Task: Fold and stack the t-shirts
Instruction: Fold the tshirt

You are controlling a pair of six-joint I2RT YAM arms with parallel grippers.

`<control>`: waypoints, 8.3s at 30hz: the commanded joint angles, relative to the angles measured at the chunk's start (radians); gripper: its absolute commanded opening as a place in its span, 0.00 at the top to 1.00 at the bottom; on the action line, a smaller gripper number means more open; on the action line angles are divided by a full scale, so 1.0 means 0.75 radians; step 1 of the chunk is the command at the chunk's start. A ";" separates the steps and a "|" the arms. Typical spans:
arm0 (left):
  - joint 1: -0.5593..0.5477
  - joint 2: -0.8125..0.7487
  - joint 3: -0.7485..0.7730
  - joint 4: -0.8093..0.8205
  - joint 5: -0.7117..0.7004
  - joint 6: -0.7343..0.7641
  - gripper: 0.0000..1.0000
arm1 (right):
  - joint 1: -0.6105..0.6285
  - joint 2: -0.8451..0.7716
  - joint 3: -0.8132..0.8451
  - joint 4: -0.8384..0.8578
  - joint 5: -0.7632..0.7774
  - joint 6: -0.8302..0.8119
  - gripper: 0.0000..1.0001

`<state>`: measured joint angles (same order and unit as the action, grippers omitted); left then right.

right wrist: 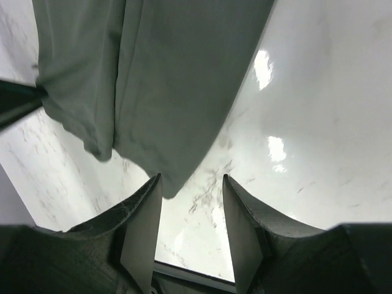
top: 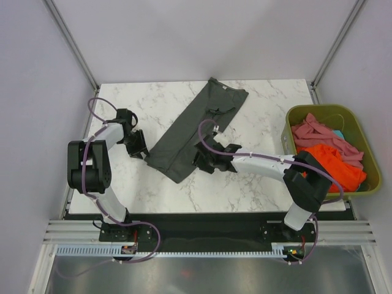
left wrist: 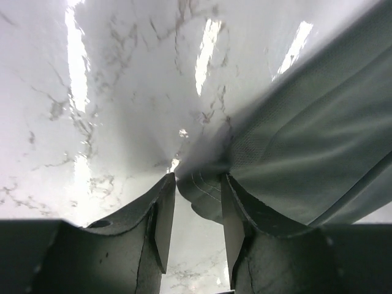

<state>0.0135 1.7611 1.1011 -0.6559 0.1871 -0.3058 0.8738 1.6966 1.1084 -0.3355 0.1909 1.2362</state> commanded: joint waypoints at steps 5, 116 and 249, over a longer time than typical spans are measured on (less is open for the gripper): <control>-0.002 0.033 0.072 0.020 -0.178 -0.048 0.50 | 0.248 0.165 0.064 -0.019 0.183 0.325 0.49; -1.190 -0.730 -0.924 0.586 0.029 -0.983 0.59 | 0.226 -1.147 -0.940 -0.397 -0.044 -0.069 0.99; -0.446 0.238 0.582 0.443 0.425 -0.368 0.51 | -0.846 0.240 0.533 -0.381 -0.226 -0.941 0.77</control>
<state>-0.3252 2.0991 1.6321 -0.3374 0.4698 -0.6262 0.2440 2.0136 1.5764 -0.5800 0.0566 0.4728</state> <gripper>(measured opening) 0.487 0.228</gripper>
